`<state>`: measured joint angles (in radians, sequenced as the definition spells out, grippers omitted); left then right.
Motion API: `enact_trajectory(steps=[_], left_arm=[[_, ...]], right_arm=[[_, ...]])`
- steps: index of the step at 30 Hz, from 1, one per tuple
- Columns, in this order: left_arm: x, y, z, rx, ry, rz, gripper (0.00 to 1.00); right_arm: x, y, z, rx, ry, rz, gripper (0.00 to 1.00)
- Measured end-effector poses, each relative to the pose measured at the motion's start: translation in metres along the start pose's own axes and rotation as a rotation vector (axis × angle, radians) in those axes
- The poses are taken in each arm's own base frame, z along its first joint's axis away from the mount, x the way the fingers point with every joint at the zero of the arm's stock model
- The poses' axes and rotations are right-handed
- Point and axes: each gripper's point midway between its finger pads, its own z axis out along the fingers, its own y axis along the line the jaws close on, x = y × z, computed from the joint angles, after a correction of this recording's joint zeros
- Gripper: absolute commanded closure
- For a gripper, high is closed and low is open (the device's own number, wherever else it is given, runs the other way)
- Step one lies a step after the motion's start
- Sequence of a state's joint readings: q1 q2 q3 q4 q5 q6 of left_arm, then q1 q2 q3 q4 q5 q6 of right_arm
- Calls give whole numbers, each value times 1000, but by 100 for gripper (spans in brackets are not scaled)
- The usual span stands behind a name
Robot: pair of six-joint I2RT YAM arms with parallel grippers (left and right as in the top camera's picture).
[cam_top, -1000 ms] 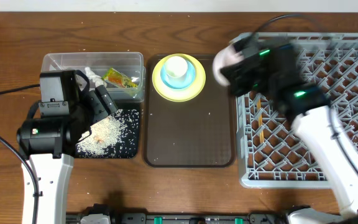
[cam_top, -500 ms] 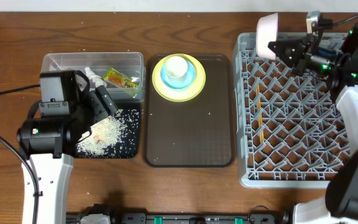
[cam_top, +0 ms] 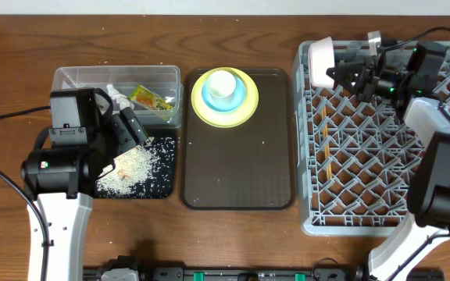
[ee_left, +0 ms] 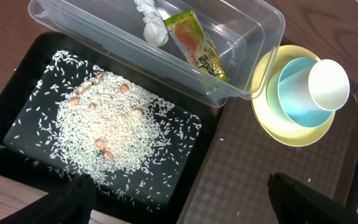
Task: Sort waste into correct bins and load items into the dishwasher rack
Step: 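Lift the white bowl with right gripper and place it upside down in rack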
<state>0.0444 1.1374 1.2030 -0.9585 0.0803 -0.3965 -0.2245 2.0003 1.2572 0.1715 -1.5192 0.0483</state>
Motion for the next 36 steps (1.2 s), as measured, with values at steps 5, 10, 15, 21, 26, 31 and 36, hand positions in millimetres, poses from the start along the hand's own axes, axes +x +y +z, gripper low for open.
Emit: enact_trajectory(steps=[5,10,15,21,26,31,36], left_arm=[[0,0,0,0,0,0,9],[0,0,0,0,0,0,9],[0,0,0,0,0,0,9],[0,0,0,0,0,0,9],[0,0,0,0,0,0,9],[0,0,0,0,0,0,9],[0,0,0,0,-1,0,9]], right_arm=[[9,-8,1,-15,2,11,99],[8,-6,6,-28,8,-21,99],[2,1,20,-57,21,-92,99],[2,11,38,-95,43,-82,99],[3,10,39,-91,45,-45,99],[5,5,37,-67,42,1,99],[6,-1,26,-42,30,51,99]])
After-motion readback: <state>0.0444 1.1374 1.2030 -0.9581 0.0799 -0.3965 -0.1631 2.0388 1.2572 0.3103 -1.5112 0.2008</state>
